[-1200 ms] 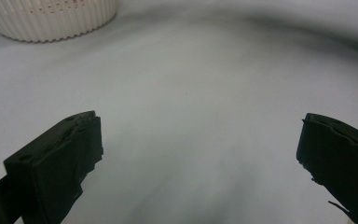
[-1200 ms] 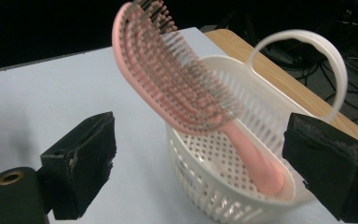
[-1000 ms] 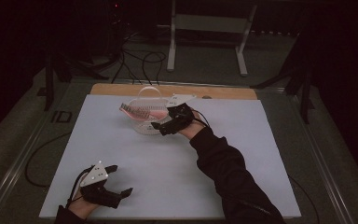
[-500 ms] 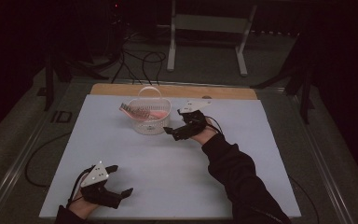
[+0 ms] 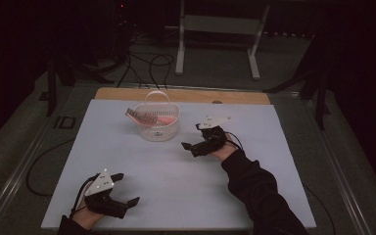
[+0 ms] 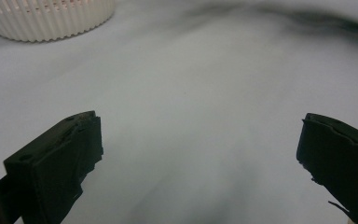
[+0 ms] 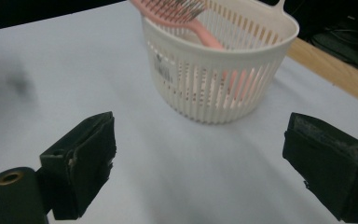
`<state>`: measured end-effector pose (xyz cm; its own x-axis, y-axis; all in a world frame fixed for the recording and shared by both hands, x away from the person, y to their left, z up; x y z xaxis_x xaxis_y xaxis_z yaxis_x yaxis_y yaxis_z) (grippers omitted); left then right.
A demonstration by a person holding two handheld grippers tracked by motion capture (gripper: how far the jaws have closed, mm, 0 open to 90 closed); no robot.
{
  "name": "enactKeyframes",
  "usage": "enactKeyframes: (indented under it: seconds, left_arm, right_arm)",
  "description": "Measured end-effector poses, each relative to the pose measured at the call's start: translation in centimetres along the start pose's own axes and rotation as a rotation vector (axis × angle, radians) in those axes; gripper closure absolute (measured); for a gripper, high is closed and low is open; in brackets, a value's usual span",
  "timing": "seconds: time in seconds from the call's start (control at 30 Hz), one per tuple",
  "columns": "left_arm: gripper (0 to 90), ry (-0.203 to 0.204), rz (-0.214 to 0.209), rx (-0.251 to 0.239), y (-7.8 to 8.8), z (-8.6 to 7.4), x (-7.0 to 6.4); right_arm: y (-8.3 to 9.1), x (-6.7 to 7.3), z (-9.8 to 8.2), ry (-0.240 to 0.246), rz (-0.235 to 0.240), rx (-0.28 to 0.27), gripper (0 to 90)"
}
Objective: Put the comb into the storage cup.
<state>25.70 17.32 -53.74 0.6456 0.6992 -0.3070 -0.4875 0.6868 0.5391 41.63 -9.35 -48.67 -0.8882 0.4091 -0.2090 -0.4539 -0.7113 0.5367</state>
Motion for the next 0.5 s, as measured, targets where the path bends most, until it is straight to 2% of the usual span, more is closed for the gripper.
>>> enactKeyframes:
  seconds: [0.13,0.2,0.5]
  left_arm:
    - [0.1,0.0,0.0,0.001,0.0,0.0,0.0]
    - [0.1,-0.001,0.0,0.001,0.0,0.0,0.0]
    - [0.1,0.0,0.001,-0.001,0.0,0.0,0.0]
  right_arm:
    - [0.4,0.4,-0.8,-0.012,-0.001,0.0,9.2]
    - [0.7,0.7,-1.3,0.0,-0.001,0.004,9.2]
    - [1.8,1.5,-3.2,-0.025,0.0,0.005,9.1]
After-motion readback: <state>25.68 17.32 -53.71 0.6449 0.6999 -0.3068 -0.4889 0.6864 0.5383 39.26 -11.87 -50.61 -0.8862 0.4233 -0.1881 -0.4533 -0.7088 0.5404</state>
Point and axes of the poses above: each handheld gripper's, and its own axes: y roughly backward along the jaws, z roughly out of its top, x roughly to its left, the point moved 6 cm from there along -y, roughly forward along the jaws, and after that the axes turned 14 degrees about y, right-handed, at the moved point
